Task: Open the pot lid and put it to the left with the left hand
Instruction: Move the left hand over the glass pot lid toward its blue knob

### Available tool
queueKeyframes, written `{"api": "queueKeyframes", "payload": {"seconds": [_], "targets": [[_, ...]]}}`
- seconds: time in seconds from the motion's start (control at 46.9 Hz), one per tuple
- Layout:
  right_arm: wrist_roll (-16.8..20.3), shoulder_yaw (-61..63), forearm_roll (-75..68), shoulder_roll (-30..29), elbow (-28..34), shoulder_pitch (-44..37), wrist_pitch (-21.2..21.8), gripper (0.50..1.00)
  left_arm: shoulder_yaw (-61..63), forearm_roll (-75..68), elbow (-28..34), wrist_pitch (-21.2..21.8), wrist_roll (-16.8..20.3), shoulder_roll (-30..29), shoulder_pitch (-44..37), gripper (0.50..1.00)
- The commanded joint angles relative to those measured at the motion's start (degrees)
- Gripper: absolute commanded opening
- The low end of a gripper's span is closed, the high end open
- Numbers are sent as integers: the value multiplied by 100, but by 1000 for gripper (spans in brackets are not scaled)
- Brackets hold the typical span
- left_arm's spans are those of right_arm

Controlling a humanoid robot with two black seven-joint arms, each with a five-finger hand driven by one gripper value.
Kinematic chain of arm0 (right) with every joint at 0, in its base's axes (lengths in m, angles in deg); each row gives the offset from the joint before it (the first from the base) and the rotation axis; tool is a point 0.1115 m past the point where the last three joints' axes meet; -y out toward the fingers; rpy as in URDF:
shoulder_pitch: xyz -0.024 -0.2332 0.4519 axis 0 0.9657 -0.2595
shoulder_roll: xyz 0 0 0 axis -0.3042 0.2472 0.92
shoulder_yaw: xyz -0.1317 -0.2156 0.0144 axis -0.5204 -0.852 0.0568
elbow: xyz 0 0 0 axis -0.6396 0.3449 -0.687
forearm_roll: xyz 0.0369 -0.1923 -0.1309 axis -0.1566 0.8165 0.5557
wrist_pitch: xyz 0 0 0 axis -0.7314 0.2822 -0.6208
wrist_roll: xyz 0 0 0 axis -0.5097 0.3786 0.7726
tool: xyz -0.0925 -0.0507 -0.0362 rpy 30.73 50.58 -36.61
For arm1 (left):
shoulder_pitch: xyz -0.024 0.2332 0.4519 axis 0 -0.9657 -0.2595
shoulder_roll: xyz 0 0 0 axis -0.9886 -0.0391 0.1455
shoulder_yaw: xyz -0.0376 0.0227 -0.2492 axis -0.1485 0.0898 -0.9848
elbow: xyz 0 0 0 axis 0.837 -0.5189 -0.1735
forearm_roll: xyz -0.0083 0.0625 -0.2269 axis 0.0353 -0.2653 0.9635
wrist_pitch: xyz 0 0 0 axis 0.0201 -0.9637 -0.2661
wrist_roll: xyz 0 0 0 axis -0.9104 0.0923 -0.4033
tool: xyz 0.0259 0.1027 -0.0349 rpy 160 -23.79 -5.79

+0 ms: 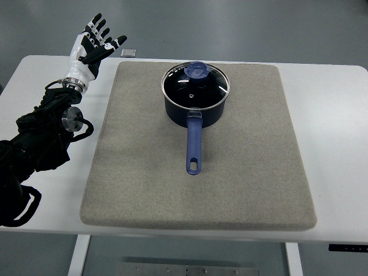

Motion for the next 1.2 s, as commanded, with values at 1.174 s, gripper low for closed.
{"api": "queueKeyframes", "payload": {"seconds": [1.174], "targets": [[2,0,-1,0,-3,-7,3,917,88,-3804,-684,24,0,-430,892,990]]}}
